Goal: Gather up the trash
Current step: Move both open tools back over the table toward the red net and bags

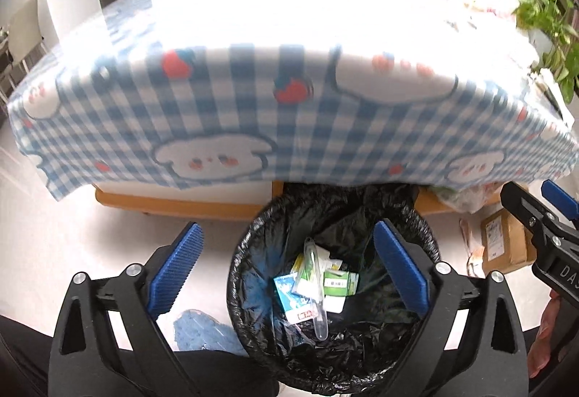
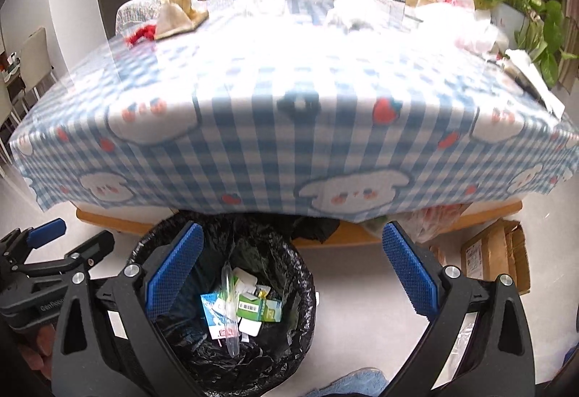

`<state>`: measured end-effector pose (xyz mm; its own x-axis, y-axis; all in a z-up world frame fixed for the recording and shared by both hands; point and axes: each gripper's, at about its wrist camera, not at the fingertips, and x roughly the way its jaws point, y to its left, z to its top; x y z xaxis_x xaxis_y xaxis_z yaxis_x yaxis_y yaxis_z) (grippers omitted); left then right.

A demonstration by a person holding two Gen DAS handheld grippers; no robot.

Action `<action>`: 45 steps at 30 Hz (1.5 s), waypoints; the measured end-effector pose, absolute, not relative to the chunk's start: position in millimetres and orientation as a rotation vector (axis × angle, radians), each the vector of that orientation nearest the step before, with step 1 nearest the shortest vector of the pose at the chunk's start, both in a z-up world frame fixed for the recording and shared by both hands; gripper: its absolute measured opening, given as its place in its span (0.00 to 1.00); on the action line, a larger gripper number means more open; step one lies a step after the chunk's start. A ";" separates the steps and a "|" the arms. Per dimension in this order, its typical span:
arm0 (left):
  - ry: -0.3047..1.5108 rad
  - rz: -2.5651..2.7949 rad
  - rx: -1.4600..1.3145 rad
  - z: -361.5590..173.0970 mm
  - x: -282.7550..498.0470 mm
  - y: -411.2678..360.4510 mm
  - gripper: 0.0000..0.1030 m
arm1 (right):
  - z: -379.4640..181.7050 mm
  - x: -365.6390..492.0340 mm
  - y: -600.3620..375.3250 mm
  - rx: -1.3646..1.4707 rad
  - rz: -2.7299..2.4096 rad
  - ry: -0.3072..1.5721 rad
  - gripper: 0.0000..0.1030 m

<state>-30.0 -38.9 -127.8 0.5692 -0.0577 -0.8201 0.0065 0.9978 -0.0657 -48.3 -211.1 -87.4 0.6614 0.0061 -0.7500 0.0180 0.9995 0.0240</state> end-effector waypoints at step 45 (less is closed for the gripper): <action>0.846 -0.012 -0.087 12.3 112.6 28.7 0.94 | 43.4 93.4 -190.4 0.004 0.041 0.691 0.93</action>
